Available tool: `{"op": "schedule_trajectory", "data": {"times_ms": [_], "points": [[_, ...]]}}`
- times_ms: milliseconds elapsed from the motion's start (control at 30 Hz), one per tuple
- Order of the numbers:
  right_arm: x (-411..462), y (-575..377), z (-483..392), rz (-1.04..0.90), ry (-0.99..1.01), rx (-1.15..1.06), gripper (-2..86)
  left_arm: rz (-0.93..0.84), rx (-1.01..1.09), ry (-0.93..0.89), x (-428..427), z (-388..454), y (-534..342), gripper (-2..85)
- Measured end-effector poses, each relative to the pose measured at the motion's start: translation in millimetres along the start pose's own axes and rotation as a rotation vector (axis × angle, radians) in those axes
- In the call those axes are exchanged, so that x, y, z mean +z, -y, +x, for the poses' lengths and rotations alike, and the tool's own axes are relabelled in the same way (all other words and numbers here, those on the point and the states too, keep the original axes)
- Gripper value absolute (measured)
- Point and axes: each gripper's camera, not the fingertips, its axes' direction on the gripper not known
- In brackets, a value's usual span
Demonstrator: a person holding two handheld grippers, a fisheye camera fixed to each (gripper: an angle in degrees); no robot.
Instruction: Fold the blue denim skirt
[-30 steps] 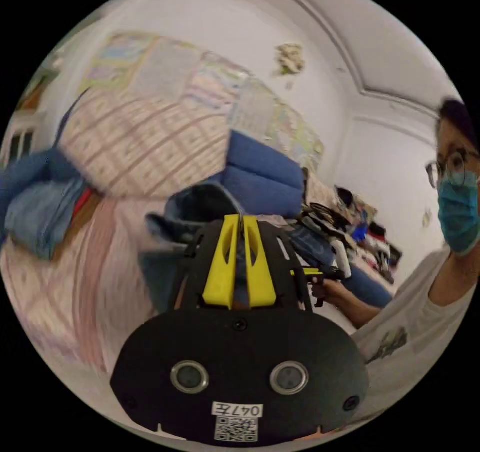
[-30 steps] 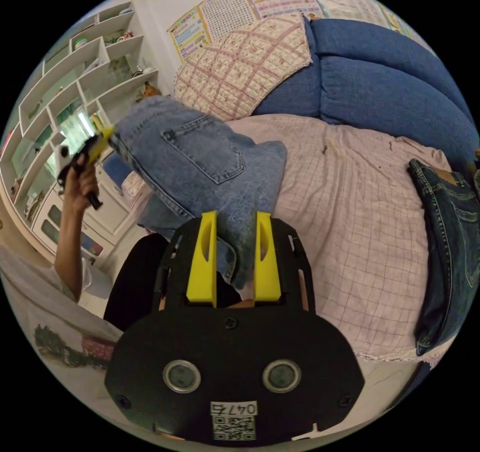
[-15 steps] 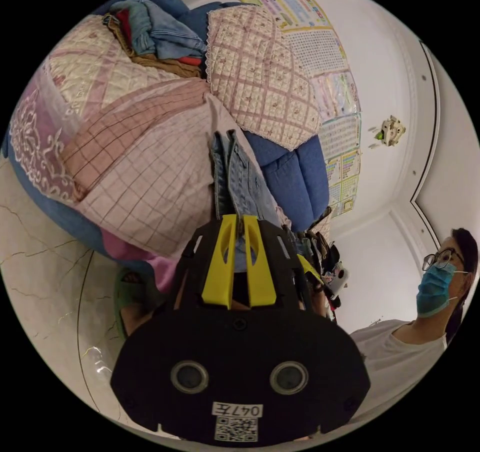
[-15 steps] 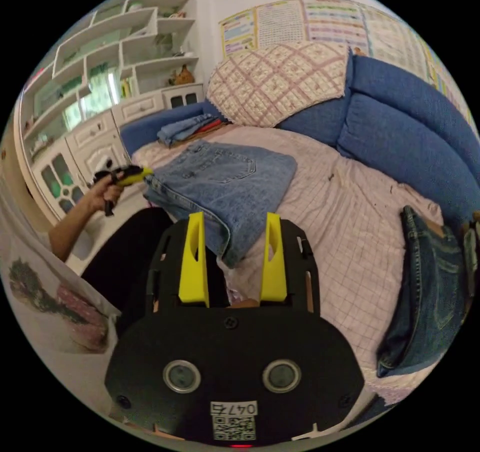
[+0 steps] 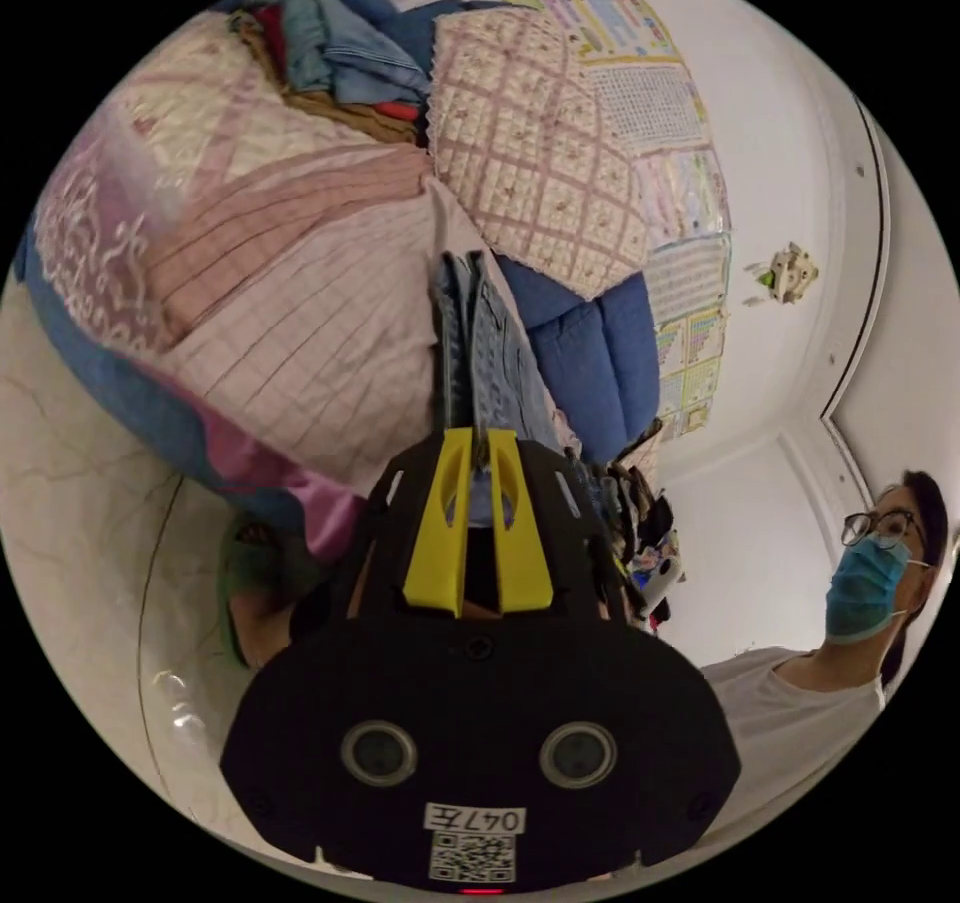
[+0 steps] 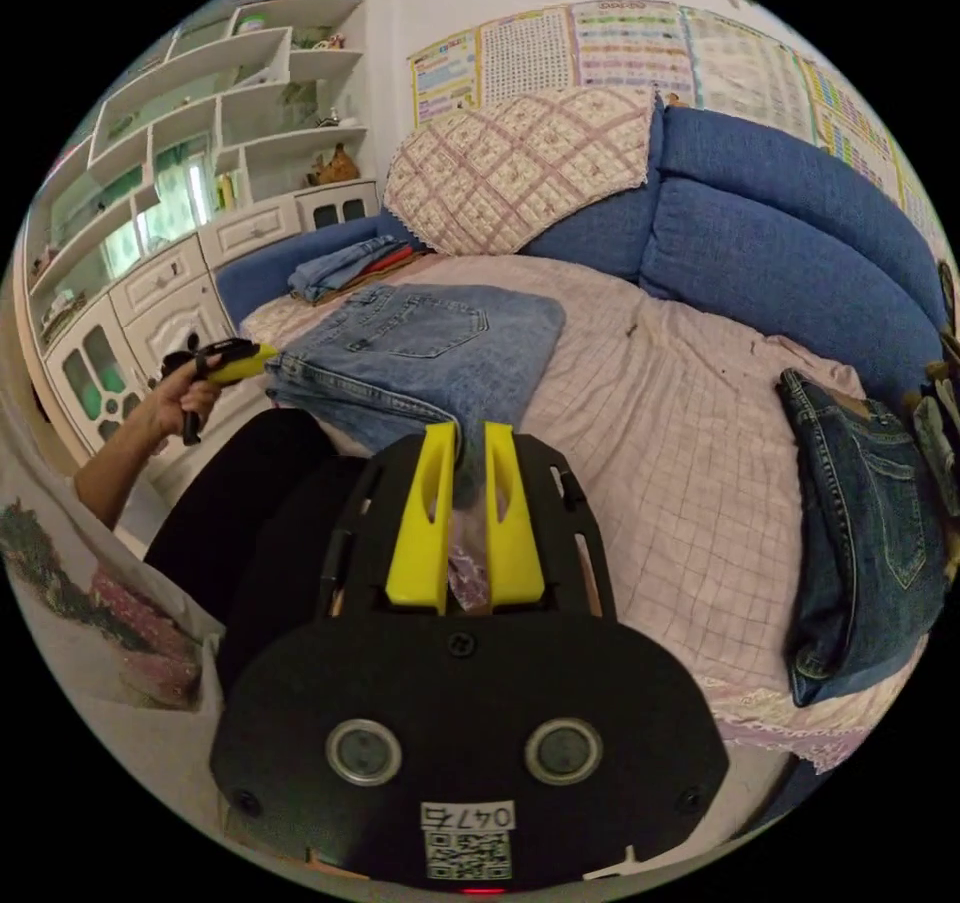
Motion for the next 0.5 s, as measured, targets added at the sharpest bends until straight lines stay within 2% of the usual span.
{"op": "schedule_trajectory", "data": {"times_ms": [133,233,500], "points": [[9.3,-17.0,29.5,0.077,0.082,0.1,6.5,0.022,-0.025,0.061,-19.4,-41.6,-32.7,9.5],[28.5,-24.9,47.9,0.097,0.122,0.142,7.4,-0.009,-0.036,0.037,-6.0,-77.9,-56.0,11.4],[145.3,-4.5,108.8,-0.03,0.258,0.276,11.2,-0.02,-0.021,0.082,39.8,-157.8,-122.4,12.7]]}}
